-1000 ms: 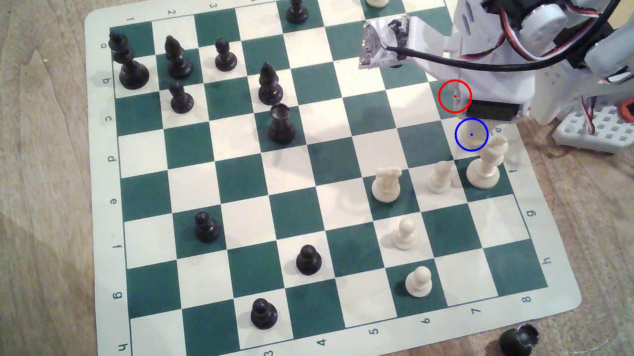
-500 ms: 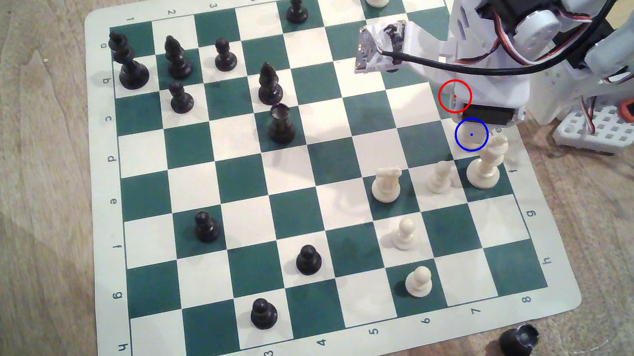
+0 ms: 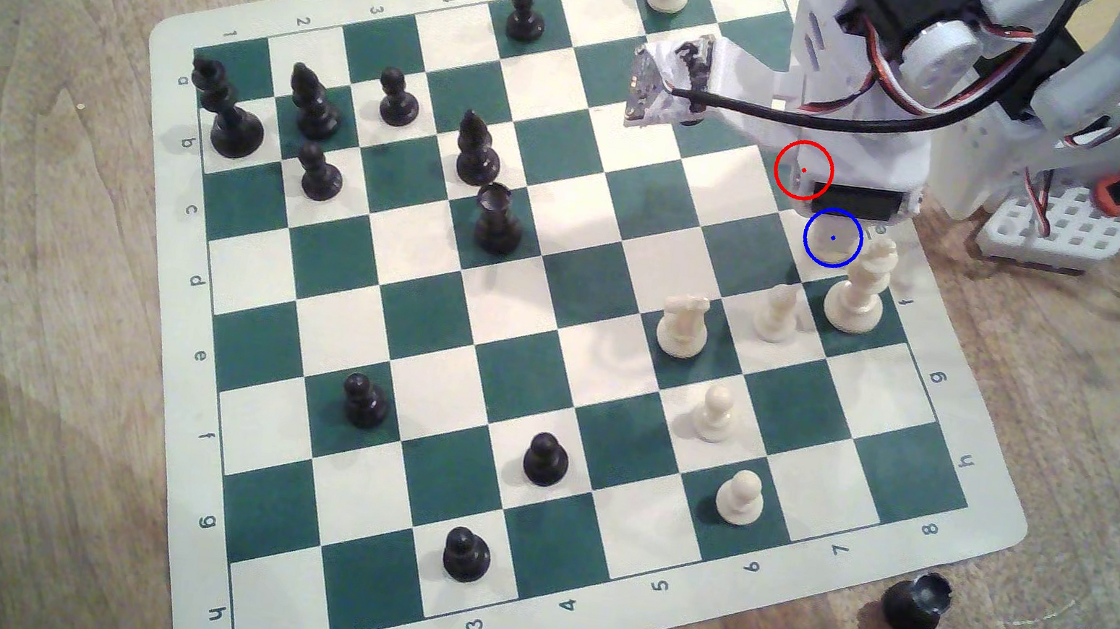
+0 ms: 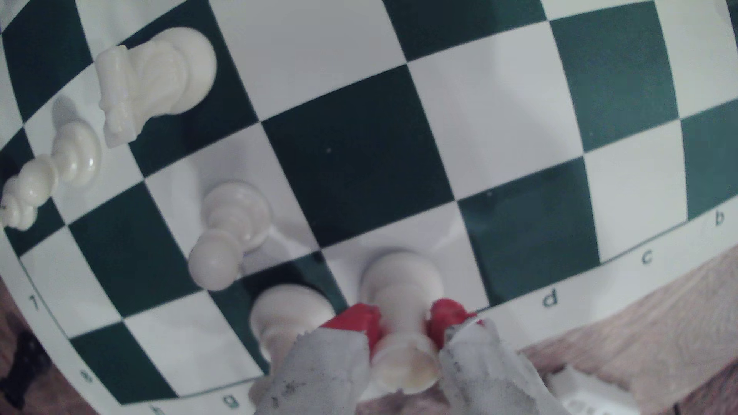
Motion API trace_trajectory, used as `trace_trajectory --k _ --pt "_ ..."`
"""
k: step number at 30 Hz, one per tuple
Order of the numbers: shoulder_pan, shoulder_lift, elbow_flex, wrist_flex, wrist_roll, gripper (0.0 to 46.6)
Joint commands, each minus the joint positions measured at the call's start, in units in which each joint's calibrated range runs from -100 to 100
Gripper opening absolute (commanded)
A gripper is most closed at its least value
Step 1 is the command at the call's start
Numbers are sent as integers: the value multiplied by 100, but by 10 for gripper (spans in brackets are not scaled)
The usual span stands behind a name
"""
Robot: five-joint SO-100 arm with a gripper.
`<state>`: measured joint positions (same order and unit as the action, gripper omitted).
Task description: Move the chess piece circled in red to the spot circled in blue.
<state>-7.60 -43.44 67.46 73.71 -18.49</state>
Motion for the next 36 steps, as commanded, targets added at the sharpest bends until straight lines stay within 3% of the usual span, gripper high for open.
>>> trace_trajectory --k 1,4,6,7,8,12,17,24,36 --pt "-11 -27 -28 -24 39 23" --pt "-3 -53 -28 -32 39 32" --pt "13 -70 -28 -40 63 80" --pt "44 -70 -28 -40 98 142" --pt "60 -70 -19 -49 107 174" --pt "106 -95 8 -73 171 250" --pt "263 -800 316 -73 278 235" --pt "333 -817 253 -81 274 229" --pt "505 -1284 -581 353 293 228"
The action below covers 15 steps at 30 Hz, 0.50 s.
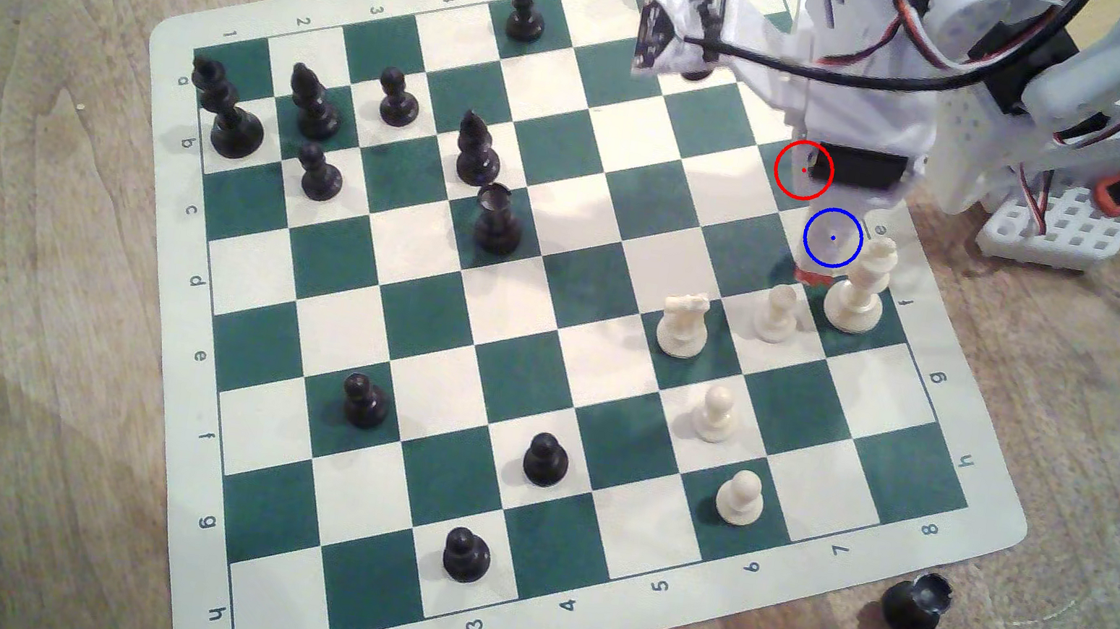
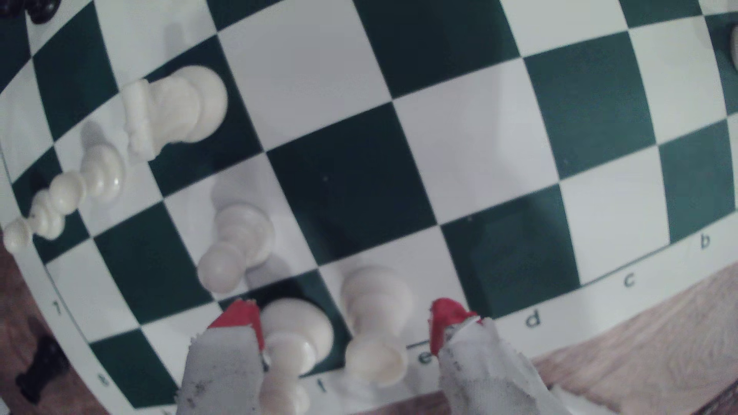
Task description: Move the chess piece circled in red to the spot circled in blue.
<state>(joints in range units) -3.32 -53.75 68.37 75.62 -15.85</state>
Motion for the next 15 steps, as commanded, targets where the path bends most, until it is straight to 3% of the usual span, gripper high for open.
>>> trace_trajectory --k 1,11,13,15 --pt "93 -330 -753 211 39 229" --pt "680 -1696 -1850 1103 308 179" --pt "625 -1985 -1841 1071 361 143" --pt "563 -2426 -1787 890 454 51"
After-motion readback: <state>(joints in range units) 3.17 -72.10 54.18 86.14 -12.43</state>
